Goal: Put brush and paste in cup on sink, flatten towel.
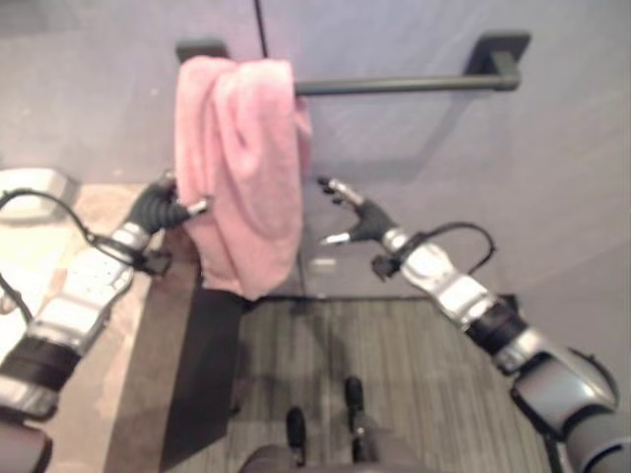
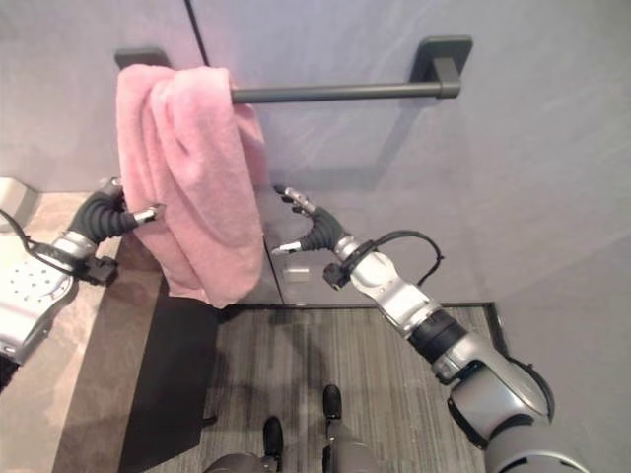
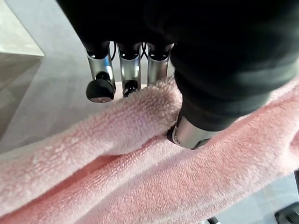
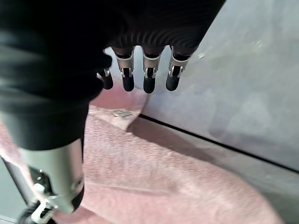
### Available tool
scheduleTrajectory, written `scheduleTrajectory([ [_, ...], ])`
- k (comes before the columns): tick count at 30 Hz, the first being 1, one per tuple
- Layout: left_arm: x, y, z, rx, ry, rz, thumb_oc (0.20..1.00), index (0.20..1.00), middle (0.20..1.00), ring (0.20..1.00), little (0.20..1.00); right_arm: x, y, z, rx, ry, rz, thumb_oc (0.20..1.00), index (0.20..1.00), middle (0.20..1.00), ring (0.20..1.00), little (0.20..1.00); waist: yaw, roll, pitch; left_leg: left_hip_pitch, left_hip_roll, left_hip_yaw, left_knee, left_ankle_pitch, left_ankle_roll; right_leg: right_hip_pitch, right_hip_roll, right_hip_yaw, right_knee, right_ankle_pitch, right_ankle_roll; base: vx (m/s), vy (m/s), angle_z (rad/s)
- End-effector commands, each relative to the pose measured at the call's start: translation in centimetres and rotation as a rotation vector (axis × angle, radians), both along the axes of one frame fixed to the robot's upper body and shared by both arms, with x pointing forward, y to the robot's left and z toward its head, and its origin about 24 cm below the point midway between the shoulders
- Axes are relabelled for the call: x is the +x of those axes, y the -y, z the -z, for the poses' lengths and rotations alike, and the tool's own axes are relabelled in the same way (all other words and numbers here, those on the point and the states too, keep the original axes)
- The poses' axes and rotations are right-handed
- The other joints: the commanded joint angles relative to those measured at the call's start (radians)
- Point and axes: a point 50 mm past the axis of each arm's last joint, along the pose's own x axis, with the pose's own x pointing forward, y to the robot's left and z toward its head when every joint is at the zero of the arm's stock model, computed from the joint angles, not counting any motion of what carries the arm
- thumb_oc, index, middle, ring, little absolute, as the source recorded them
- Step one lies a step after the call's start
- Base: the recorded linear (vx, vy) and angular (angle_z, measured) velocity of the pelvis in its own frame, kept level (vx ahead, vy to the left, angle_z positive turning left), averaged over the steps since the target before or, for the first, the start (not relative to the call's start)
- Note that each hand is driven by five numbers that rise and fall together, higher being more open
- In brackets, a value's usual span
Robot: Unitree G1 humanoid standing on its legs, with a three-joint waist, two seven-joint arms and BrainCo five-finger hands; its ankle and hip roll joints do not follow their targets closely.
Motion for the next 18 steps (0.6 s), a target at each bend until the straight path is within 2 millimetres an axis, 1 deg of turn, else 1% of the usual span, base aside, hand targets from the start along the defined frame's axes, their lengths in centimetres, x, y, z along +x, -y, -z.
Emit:
scheduleTrajectory([
  [1,0.9,0.6,-3.1,-0.021,0.123,0.011,0.200,0.200,0.200,0.200,0.200,0.9,-2.0,-3.4,0.073,0.087,-0.040,1.000,1.000,1.000,1.000,1.000,0.019,-0.008,0.005,-0.062,-0.033,-0.036,0.012,0.008,0.022,0.053,-0.027,-0.004,-0.002,-0.093,0.067,0.00,0.000,0.00],
  [2,1.0,0.6,-3.0,-0.030,0.119,0.007,0.200,0.200,0.200,0.200,0.200,1.0,-2.4,-3.6,0.077,0.079,-0.047,1.000,1.000,1.000,1.000,1.000,0.021,-0.011,0.006,-0.063,-0.032,-0.037,0.012,0.008,0.022,0.052,-0.026,-0.004,-0.002,-0.093,0.066,0.00,0.000,0.00],
  [5,1.1,0.7,-3.0,-0.029,0.122,0.005,0.200,0.200,0.200,0.200,0.200,1.3,-2.8,-3.9,0.068,0.075,-0.048,1.000,1.000,1.000,1.000,1.000,0.026,-0.014,0.006,-0.065,-0.032,-0.036,0.012,0.008,0.022,0.049,-0.026,-0.003,-0.002,-0.092,0.066,0.00,0.000,0.00],
  [8,1.4,1.0,-3.4,-0.030,0.133,0.013,0.200,0.200,0.200,0.200,0.200,1.7,-3.5,-3.2,0.120,-0.038,-0.084,1.000,1.000,1.000,1.000,1.000,0.031,-0.021,0.007,-0.074,-0.031,-0.040,0.012,0.012,0.020,0.042,-0.026,-0.006,-0.002,-0.092,0.064,0.00,0.000,0.00],
  [9,1.4,1.0,-3.4,-0.030,0.134,0.013,0.200,0.200,0.200,0.200,0.200,1.7,-3.5,-3.2,0.120,-0.038,-0.084,1.000,1.000,1.000,1.000,1.000,0.031,-0.021,0.007,-0.074,-0.031,-0.040,0.012,0.012,0.020,0.041,-0.026,-0.006,-0.002,-0.092,0.064,0.00,0.000,0.00],
  [10,1.6,1.2,-3.7,-0.026,0.137,0.020,0.200,0.200,0.200,0.200,0.200,1.9,-4.0,-3.0,0.141,-0.098,-0.105,1.000,1.000,1.000,1.000,1.000,0.034,-0.026,0.008,-0.078,-0.030,-0.042,0.012,0.015,0.019,0.039,-0.026,-0.010,-0.002,-0.093,0.063,0.00,0.000,0.00],
  [11,1.6,1.2,-3.7,-0.026,0.137,0.020,0.200,0.200,0.200,0.200,0.200,1.9,-4.0,-3.0,0.141,-0.098,-0.105,1.000,1.000,1.000,1.000,1.000,0.034,-0.026,0.008,-0.078,-0.031,-0.042,0.012,0.015,0.019,0.039,-0.026,-0.010,-0.002,-0.093,0.063,0.01,-0.008,0.05],
  [12,1.7,1.3,-4.1,-0.019,0.139,0.024,0.200,0.200,0.200,0.200,0.200,2.1,-4.4,-3.1,0.161,-0.135,-0.118,1.000,1.000,1.000,1.000,1.000,0.039,-0.031,0.009,-0.082,-0.030,-0.045,0.012,0.017,0.017,0.037,-0.026,-0.013,-0.002,-0.092,0.062,0.00,-0.008,0.06],
  [15,1.7,1.3,-4.3,-0.016,0.142,0.031,0.200,0.200,0.200,0.200,0.200,2.5,-4.7,-3.6,0.164,-0.145,-0.119,1.000,1.000,1.000,1.000,1.000,0.044,-0.034,0.011,-0.087,-0.029,-0.049,0.012,0.019,0.017,0.033,-0.026,-0.016,-0.002,-0.091,0.062,0.00,-0.003,0.10],
  [18,1.7,1.3,-4.3,-0.016,0.142,0.031,0.200,0.200,0.200,0.200,0.200,2.5,-4.7,-3.6,0.164,-0.145,-0.119,1.000,1.000,1.000,1.000,1.000,0.044,-0.034,0.011,-0.087,-0.029,-0.049,0.012,0.019,0.017,0.033,-0.026,-0.016,-0.002,-0.091,0.062,0.00,0.000,0.01],
])
